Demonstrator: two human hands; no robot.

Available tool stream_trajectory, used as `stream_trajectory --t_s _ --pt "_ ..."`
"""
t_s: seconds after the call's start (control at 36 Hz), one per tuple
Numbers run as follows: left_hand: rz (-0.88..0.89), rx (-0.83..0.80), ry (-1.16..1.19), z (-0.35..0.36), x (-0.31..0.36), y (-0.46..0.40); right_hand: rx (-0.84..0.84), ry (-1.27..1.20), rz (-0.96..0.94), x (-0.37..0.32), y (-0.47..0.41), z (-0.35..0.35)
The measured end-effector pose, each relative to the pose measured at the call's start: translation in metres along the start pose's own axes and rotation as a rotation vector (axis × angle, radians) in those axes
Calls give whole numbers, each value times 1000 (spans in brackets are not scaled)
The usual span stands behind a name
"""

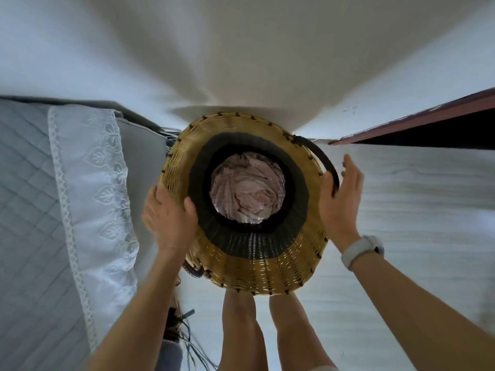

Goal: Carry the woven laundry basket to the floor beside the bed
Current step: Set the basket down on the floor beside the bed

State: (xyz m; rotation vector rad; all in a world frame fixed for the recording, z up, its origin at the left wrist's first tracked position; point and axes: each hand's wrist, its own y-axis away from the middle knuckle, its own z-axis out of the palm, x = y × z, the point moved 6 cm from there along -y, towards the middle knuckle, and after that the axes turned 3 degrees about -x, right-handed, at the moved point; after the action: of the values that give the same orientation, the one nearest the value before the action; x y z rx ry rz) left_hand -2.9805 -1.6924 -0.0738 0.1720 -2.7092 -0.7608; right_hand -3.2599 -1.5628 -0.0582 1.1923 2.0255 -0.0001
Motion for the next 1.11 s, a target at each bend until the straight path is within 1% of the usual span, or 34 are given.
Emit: stream_trajectory --t_s 0.06,0.08,0.14,0.19,0.25,0.31,0.36,0.44,0.5,0.58,0.72,0.78,0.86,0.92,1.0,1.06,1.11 --pt "75 -29 -67 9 18 -25 -5 14 188 40 22 5" --pt "111 -48 -90 15 26 -38 -40 24 292 63 34 11" --pt "190 -81 -149 27 40 -64 -163 26 489 104 58 28" --pt "240 -141 -213 39 50 -86 -286 11 647 133 77 45" --pt "231 -184 -261 48 56 -101 -348 47 731 146 87 56" --pt "216 -155 -305 50 62 -113 -317 88 722 151 88 59" --pt "221 -93 -314 46 67 -119 -294 133 666 151 86 58" --pt "232 -42 -223 43 68 -121 -293 190 580 151 77 53" --pt "204 -14 -139 43 60 -116 -273 243 539 149 67 45" --pt "97 0 -43 41 34 -101 -220 312 470 139 48 31" --pt "-124 44 -20 30 -24 -75 -175 343 270 104 2 19" --pt "-190 37 -3 28 -40 -64 -163 334 190 86 -17 22" --pt "-256 57 58 24 -60 -55 -132 248 94 63 -39 28" --pt "-268 82 88 22 -70 -56 -105 137 115 62 -46 31" --pt "-243 84 77 19 -74 -60 -73 -41 246 75 -38 36" --pt "-195 47 40 20 -71 -66 -33 -61 352 86 -21 37" --pt "-186 -5 1 23 -69 -71 -3 -27 413 92 -5 38"
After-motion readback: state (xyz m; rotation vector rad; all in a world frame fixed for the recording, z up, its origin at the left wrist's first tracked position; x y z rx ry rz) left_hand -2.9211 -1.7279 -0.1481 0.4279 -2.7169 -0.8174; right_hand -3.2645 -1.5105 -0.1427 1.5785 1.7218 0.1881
